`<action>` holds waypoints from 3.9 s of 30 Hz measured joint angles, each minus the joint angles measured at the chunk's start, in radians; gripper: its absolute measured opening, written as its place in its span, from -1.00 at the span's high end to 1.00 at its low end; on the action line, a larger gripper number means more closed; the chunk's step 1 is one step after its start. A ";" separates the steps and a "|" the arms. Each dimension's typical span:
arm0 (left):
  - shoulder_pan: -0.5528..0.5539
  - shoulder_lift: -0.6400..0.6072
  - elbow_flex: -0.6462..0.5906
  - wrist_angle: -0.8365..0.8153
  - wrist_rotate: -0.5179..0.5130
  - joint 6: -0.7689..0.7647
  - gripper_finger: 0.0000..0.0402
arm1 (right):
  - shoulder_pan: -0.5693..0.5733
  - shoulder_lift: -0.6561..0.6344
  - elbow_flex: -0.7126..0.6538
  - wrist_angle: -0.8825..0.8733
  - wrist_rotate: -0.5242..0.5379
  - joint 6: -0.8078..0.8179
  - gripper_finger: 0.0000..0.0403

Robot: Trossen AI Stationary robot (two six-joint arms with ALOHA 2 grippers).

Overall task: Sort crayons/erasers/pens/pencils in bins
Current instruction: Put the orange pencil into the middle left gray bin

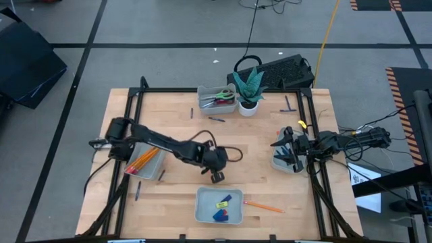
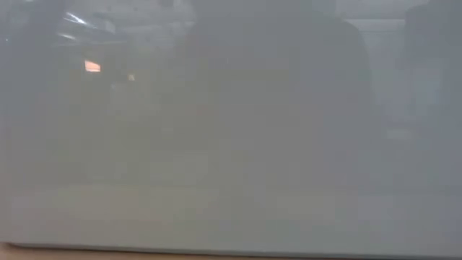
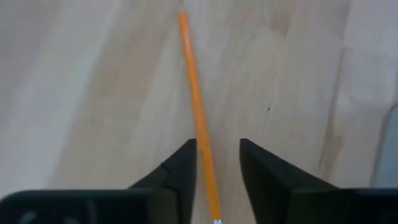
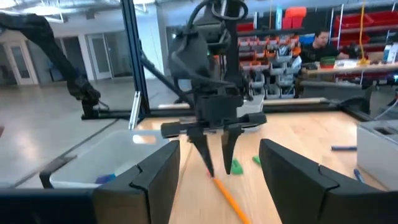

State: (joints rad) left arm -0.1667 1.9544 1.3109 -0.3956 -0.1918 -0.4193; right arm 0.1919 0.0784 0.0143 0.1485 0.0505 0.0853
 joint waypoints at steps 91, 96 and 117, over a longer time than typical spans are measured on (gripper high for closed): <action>-0.398 -0.765 -0.378 -1.112 0.303 -1.151 0.29 | 0.000 0.014 0.000 0.004 0.000 0.000 -0.05; -0.385 -0.765 -0.319 -0.897 0.051 -0.995 0.21 | 0.000 0.014 0.000 0.004 0.000 0.000 -0.05; -0.182 -0.467 -0.340 0.060 -0.089 -0.088 -0.32 | 0.000 0.013 0.000 0.004 0.000 0.000 -0.05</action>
State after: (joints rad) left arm -0.3486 1.4870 0.9707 -0.3359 -0.2805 -0.5070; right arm 0.1920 0.0917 0.0146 0.1524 0.0505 0.0856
